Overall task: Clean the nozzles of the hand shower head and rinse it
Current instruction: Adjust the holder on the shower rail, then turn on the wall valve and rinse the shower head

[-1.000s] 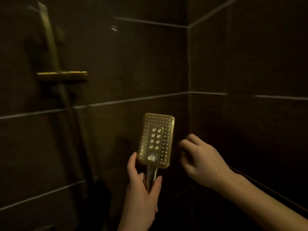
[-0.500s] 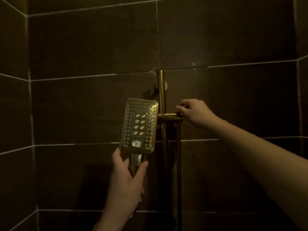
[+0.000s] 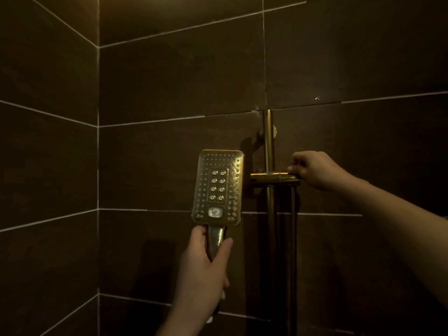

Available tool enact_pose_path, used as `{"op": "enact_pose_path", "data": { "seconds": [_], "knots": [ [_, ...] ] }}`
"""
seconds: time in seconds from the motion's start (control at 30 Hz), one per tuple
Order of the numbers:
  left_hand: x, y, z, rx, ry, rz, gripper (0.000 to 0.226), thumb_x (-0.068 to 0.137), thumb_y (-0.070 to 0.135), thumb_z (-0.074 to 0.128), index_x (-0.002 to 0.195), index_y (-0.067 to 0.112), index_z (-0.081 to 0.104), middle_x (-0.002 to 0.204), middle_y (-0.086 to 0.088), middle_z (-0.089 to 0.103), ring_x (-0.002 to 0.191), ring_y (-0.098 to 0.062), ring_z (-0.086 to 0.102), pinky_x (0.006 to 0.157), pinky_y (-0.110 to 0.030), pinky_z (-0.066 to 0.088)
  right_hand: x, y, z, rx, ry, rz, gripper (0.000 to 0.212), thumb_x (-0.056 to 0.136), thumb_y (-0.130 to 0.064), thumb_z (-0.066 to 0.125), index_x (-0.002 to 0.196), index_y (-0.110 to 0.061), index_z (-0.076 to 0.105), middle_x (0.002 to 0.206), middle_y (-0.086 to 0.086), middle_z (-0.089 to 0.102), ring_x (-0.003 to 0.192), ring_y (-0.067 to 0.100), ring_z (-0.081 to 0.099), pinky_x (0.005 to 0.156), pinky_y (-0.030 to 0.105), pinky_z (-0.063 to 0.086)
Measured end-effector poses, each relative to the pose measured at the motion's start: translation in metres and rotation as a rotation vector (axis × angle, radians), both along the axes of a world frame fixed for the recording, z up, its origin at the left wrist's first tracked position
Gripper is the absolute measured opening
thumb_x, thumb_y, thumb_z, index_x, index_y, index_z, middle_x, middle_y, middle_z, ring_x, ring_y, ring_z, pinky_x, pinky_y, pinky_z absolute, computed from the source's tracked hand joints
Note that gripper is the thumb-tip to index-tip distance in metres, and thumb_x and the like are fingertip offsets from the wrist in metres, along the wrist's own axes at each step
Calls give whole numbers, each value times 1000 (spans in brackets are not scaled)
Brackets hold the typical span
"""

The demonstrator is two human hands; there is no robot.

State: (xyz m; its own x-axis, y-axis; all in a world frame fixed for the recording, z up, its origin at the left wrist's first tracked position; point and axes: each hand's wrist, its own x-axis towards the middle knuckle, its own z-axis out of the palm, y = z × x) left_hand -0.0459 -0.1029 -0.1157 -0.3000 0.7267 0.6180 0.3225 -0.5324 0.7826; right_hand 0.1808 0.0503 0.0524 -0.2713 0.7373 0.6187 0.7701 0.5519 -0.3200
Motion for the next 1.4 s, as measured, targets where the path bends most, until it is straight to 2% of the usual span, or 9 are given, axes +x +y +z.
{"op": "enact_pose_path", "data": {
  "seconds": [0.1,0.23,0.4,0.7,0.83,1.0,1.13,1.27,1.4],
  "knots": [
    [1,-2,4,-6,3,-7,18,98,21,65,104,34,55,72,0,68,44,-16,54,39,-30,45,-3,2,2,28,35,21,9,96,-22,55,88,-22,56,94,-1,56,81,11,55,60,25,41],
    [2,-5,8,-28,5,-21,20,97,22,65,107,36,53,73,-1,70,46,-14,56,42,-30,48,-4,4,11,-9,275,41,6,100,-22,47,102,-19,53,94,-2,56,80,10,55,58,25,42],
    [2,-4,11,-24,-22,-19,23,96,21,66,107,36,52,73,0,70,46,-15,58,41,-31,48,9,3,18,-37,511,26,14,102,-21,42,113,-16,47,114,1,55,86,18,63,65,30,50],
    [5,-2,1,-48,-46,-49,21,95,19,67,105,33,53,76,-1,70,47,-16,57,40,-31,46,21,-2,-23,-138,741,28,25,102,-37,41,115,-18,50,98,7,58,79,19,59,64,33,51],
    [-5,-3,-29,-131,-92,11,19,96,22,67,103,33,54,59,-8,65,42,-19,54,39,-32,45,13,-20,-75,-351,670,43,37,97,-46,50,105,-10,53,79,5,58,69,18,57,58,33,47],
    [-40,-20,-110,-276,-199,174,16,96,23,66,98,32,54,48,-9,57,40,-26,52,45,-37,47,-14,-47,-190,-588,535,161,14,98,-13,49,88,-6,55,80,11,53,74,24,51,67,38,39],
    [-74,-44,-171,-407,-333,273,22,95,20,68,102,34,52,53,-13,61,42,-26,53,43,-35,45,-66,-57,-301,-593,327,263,6,98,-25,54,94,-21,57,81,3,64,68,5,59,63,27,46],
    [-100,-69,-223,-471,-314,336,16,98,23,64,106,26,51,48,-6,59,37,-21,51,40,-32,44,-123,-58,-397,-754,23,358,3,100,-32,48,99,-33,45,72,2,58,54,6,54,49,21,40],
    [-125,-89,-264,-517,-393,383,19,98,22,64,106,35,52,54,-6,62,40,-21,54,42,-32,47,-172,-44,-470,-797,-99,304,16,99,-33,50,95,-20,42,76,-3,56,61,7,54,52,21,40]
  ]
}}
